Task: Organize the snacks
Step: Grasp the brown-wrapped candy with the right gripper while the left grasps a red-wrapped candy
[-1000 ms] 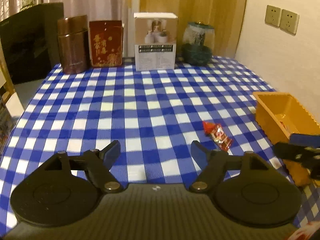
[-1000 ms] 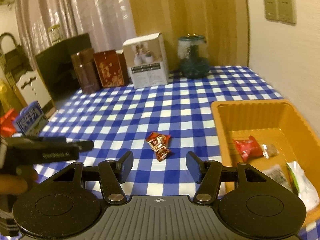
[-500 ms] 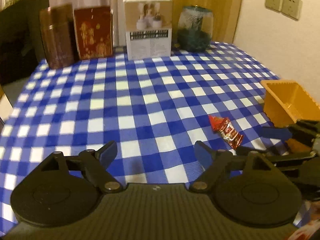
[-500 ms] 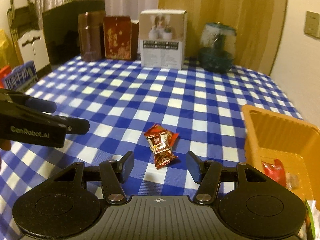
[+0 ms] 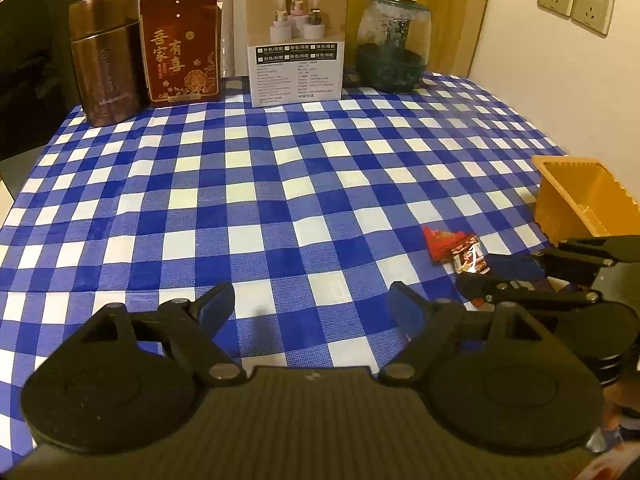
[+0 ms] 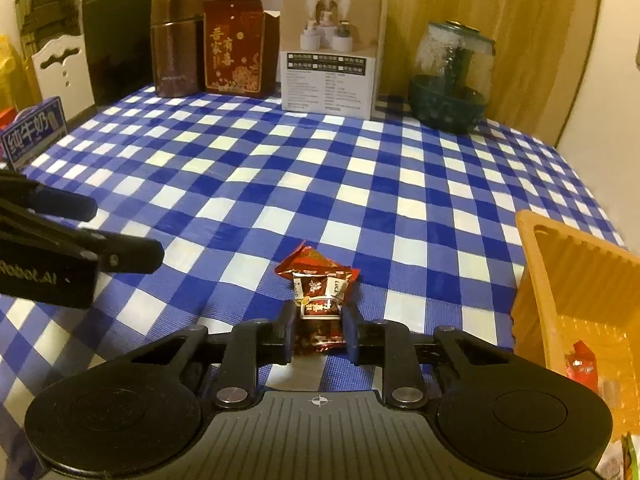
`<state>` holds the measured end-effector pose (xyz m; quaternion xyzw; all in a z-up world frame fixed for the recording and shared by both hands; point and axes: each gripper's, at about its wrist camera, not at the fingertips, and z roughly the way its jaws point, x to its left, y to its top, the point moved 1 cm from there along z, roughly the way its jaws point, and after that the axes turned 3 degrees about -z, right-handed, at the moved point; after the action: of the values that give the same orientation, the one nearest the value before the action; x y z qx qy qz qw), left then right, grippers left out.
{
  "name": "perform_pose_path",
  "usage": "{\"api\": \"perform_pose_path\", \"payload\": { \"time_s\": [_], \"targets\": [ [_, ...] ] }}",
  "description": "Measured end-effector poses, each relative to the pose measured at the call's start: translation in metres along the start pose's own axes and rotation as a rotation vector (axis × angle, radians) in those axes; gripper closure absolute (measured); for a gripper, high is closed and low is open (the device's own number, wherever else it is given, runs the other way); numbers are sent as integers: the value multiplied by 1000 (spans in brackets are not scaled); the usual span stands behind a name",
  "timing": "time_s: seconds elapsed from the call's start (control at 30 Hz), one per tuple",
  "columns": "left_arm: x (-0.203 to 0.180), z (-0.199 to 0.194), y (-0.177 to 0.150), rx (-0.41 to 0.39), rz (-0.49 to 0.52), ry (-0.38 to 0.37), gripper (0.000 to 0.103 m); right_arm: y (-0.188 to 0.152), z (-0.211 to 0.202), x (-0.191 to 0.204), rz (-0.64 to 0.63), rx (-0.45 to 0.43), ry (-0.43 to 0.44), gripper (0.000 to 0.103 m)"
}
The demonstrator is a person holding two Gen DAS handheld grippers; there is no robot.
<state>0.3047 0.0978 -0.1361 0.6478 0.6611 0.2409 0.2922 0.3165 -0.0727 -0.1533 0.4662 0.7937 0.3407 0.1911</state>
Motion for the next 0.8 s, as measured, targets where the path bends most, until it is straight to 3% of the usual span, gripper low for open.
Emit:
{"api": "perform_pose_path", "payload": {
  "time_s": [0.2, 0.57, 0.63, 0.73, 0.8],
  "targets": [
    [-3, 4, 0, -9, 15, -40, 21, 7, -18, -21, 140, -38, -27, 79],
    [-5, 15, -1, 8, 79, -19, 21, 16, 15, -23, 108, 37, -114, 79],
    [-2, 17, -1, 12, 66, -16, 21, 20, 19, -24, 112, 27, -73, 79],
    [-1, 19, -2, 12, 66, -24, 21, 21, 18, -26, 165, -10, 79, 79],
    [-4, 20, -2, 1, 78, -42, 21, 21, 15, -27, 182, -21, 76, 79]
  ]
}}
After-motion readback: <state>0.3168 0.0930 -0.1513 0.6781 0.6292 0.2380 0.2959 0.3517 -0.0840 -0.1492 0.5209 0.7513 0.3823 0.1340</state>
